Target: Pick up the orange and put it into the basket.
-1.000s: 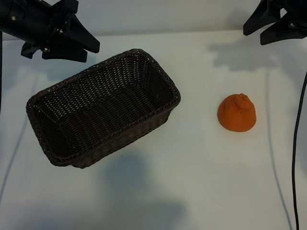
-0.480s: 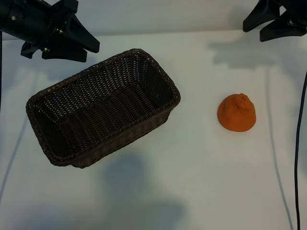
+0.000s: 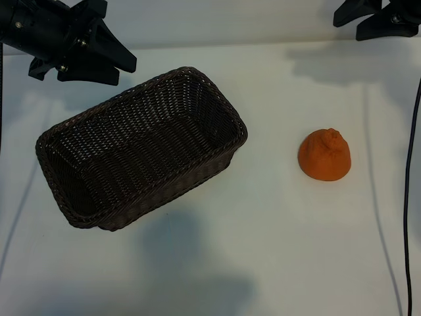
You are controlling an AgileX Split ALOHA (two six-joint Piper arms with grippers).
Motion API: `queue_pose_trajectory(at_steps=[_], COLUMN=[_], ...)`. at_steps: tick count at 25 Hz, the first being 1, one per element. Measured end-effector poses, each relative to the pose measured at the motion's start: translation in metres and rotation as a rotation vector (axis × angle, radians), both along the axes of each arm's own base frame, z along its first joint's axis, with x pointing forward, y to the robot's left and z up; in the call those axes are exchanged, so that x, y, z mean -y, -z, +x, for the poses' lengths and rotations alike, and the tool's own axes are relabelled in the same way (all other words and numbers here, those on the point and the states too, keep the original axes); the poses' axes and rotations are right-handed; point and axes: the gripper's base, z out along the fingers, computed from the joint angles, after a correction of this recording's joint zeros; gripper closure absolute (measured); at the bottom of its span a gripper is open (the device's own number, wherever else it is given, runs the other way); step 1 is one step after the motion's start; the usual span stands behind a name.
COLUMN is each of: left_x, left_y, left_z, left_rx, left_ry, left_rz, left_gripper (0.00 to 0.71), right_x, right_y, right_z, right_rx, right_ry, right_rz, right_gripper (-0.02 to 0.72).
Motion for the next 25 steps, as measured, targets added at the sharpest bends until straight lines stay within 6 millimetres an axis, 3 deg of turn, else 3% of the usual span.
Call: queue_pose_trajectory(at_steps=[20,25], left_x=[-0.0001,-0.0001], left_y=[0.0,0.0], left_z=[0.0007,0.0004], left_rx=[0.036,0.036], left_ry=[0.027,0.032], left_rz=[0.006,0.006], left_gripper=[0.265,0.265], right_x=[0.0002,0.0002], right_y=[0.0001,0.0], right_z=[0.0004,0.0005], right_rx=[0.028,0.029], right_ry=[-0.034,-0.034], right_rz=[-0.024,-0.025], right_gripper=[0.295,0.348])
